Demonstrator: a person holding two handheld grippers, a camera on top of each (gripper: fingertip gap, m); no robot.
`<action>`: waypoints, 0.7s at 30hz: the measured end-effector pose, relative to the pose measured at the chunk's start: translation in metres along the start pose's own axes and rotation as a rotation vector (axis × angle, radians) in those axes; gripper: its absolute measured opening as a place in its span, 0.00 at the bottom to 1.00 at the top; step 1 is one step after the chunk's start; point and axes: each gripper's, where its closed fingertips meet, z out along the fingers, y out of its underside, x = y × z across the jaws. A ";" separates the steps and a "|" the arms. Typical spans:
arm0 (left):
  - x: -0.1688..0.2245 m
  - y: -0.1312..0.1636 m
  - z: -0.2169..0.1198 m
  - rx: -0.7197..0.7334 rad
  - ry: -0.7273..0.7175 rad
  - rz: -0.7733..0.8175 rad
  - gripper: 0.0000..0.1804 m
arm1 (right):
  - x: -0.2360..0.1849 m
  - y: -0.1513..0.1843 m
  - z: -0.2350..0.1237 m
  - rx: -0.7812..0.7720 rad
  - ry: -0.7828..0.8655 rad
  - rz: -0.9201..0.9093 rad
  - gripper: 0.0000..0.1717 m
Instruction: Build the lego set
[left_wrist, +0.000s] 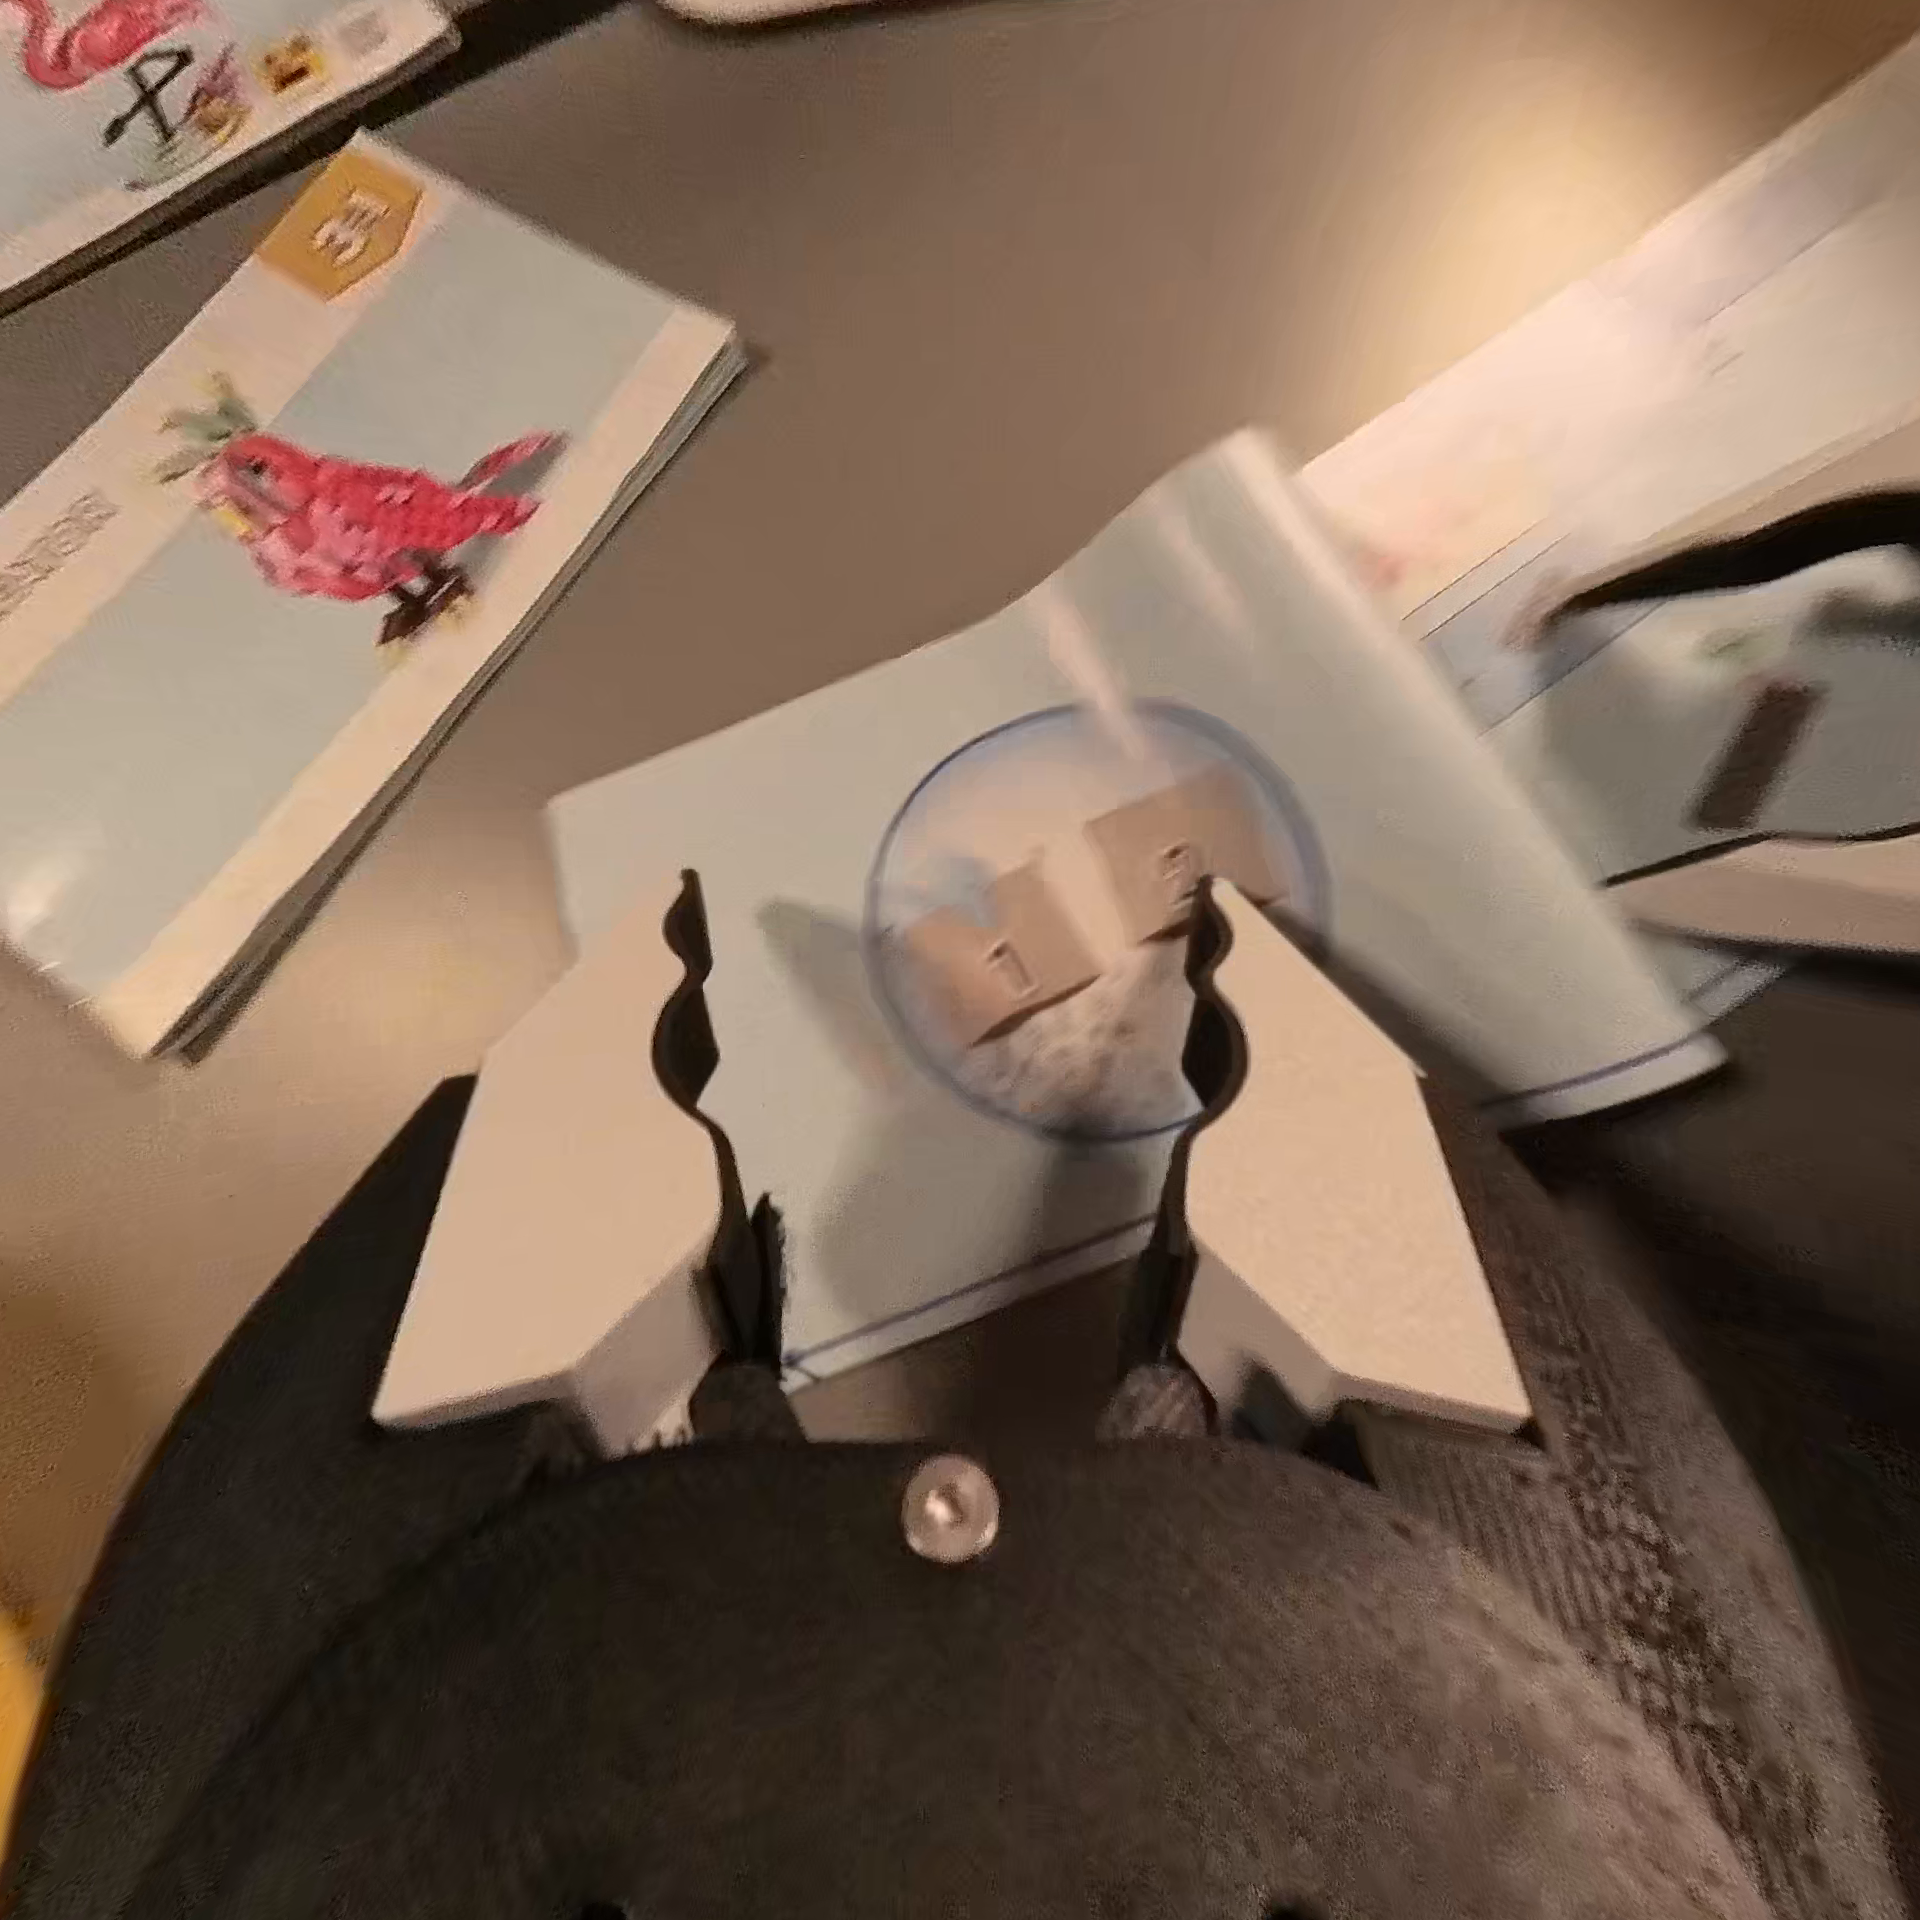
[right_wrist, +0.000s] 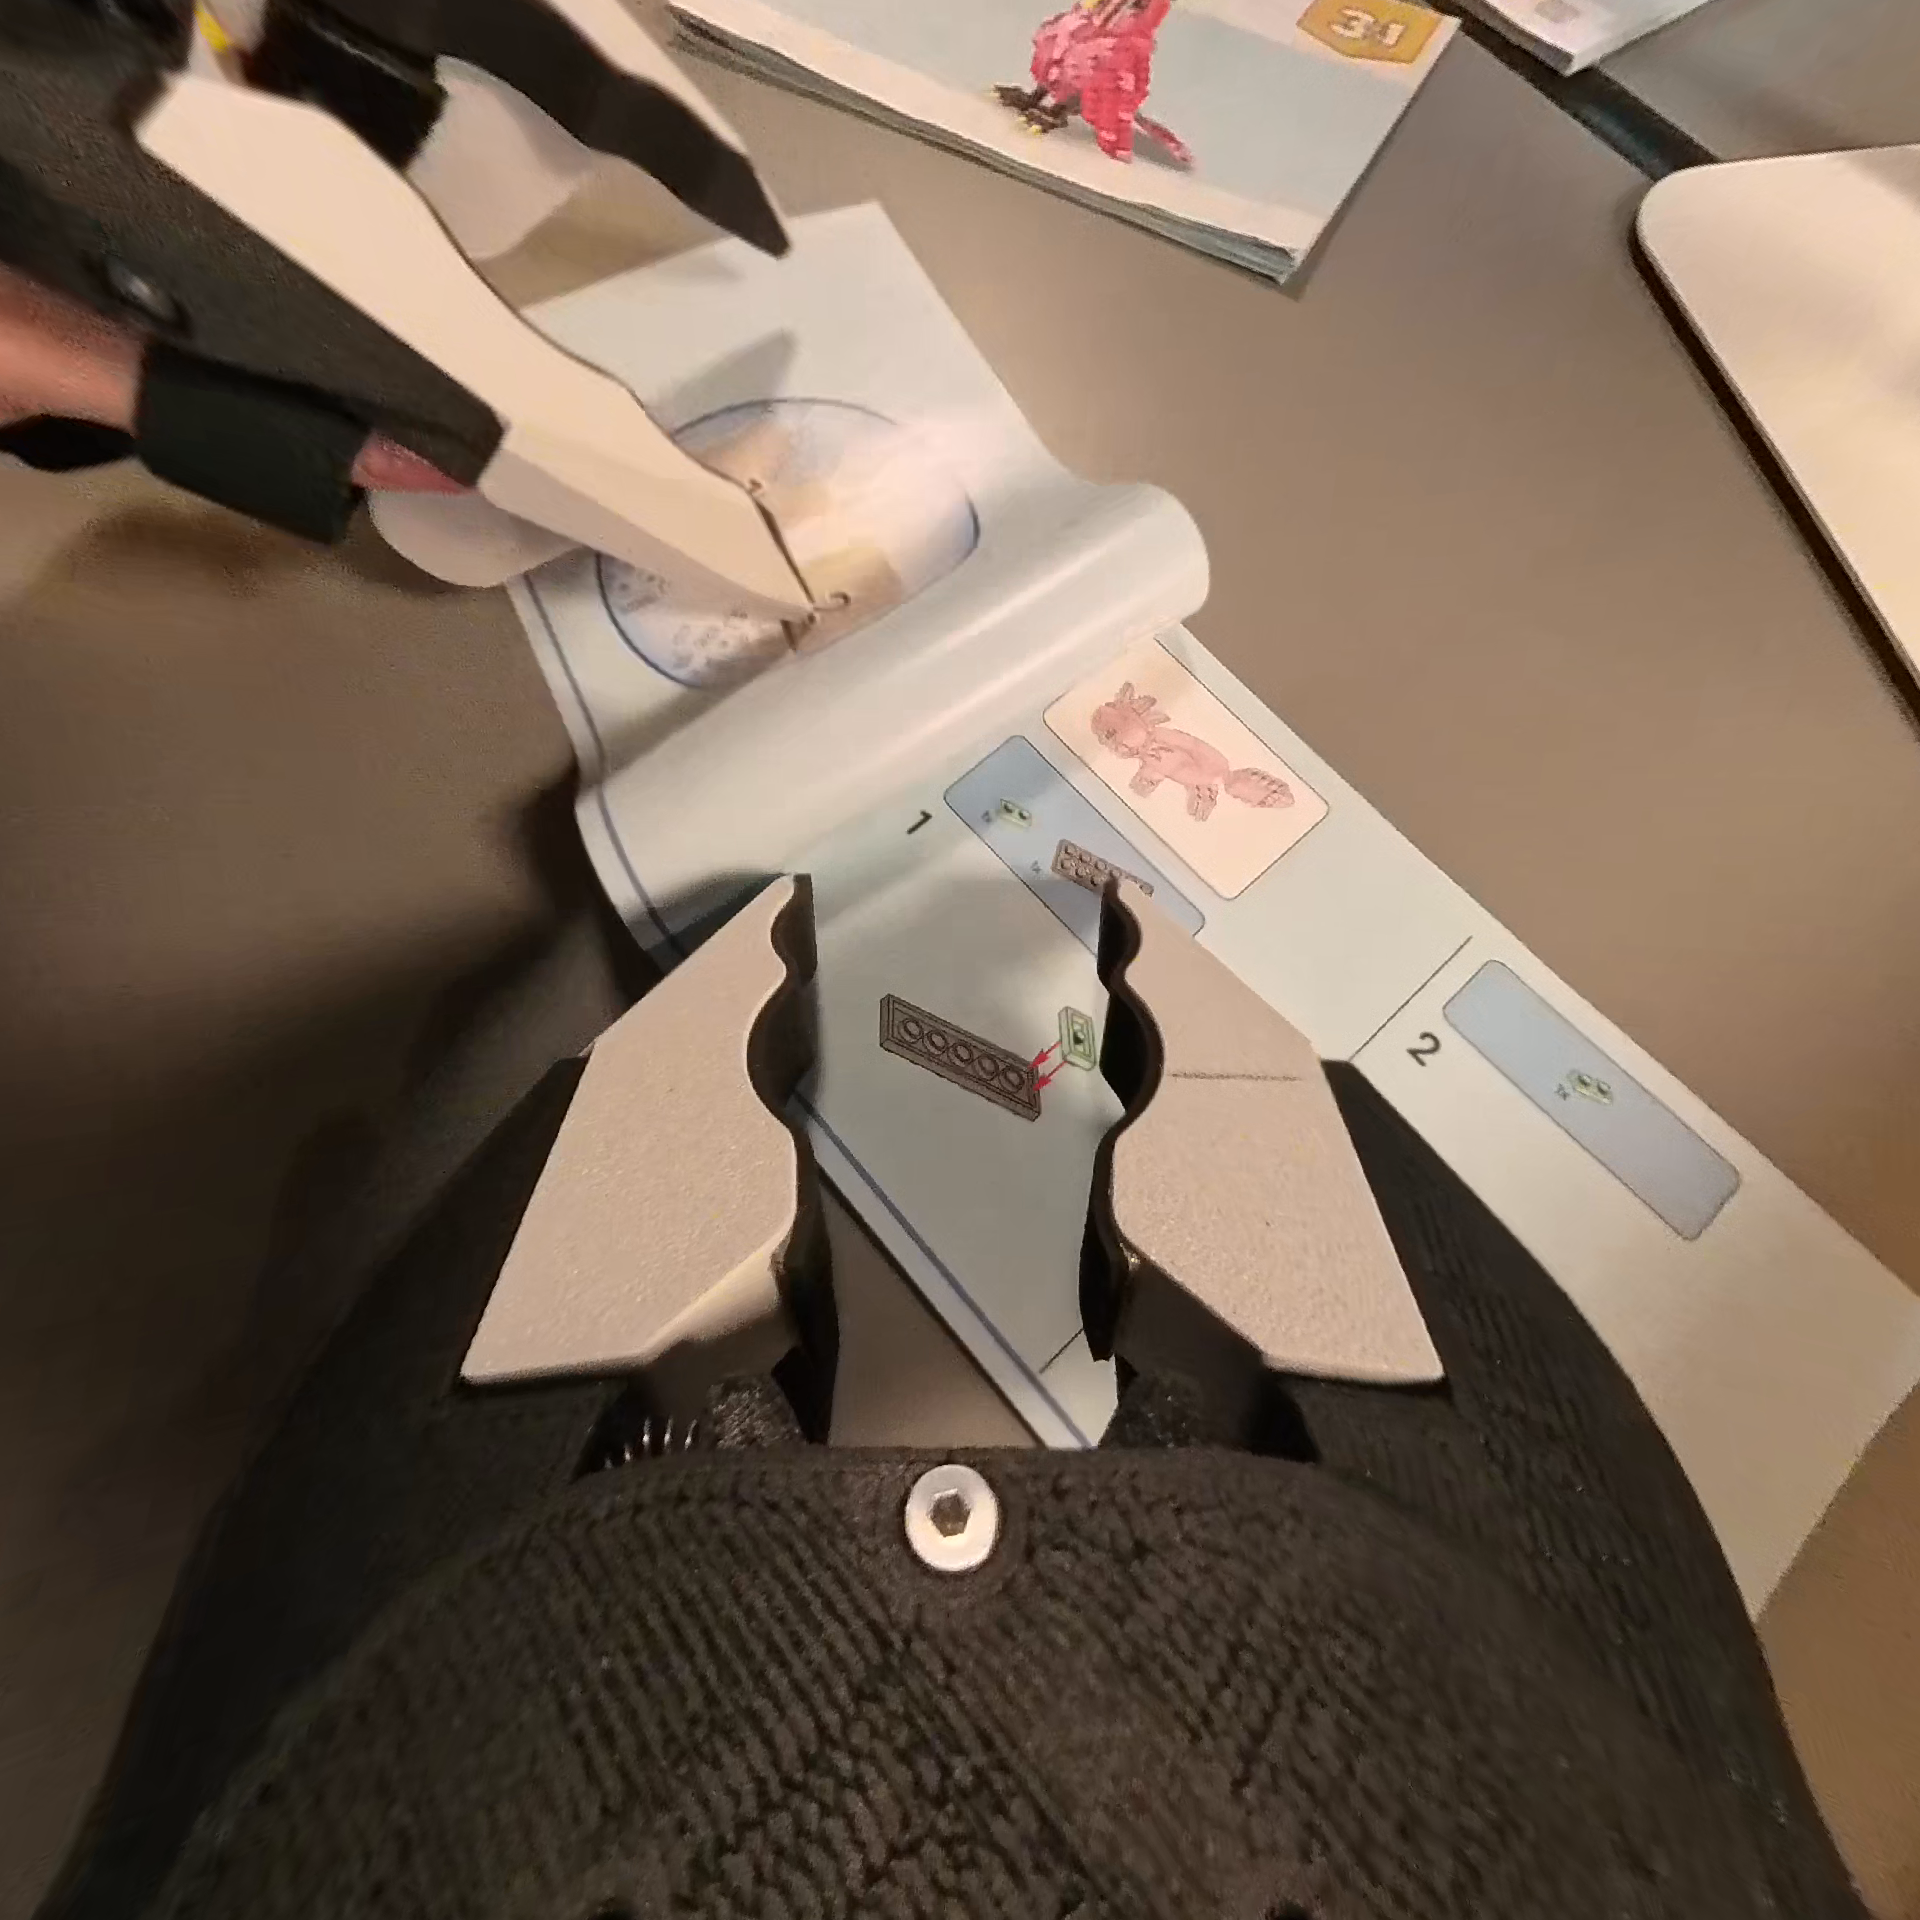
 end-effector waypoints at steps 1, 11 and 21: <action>-0.003 0.001 0.000 -0.004 -0.019 0.006 0.52 | 0.002 0.001 -0.001 0.001 0.009 0.004 0.31; -0.021 0.023 -0.017 -0.111 -0.071 -0.055 0.55 | 0.036 -0.041 -0.083 0.519 0.467 -0.132 0.16; 0.023 -0.054 -0.117 0.390 0.095 0.018 0.52 | 0.033 -0.060 -0.122 0.790 0.534 -0.186 0.13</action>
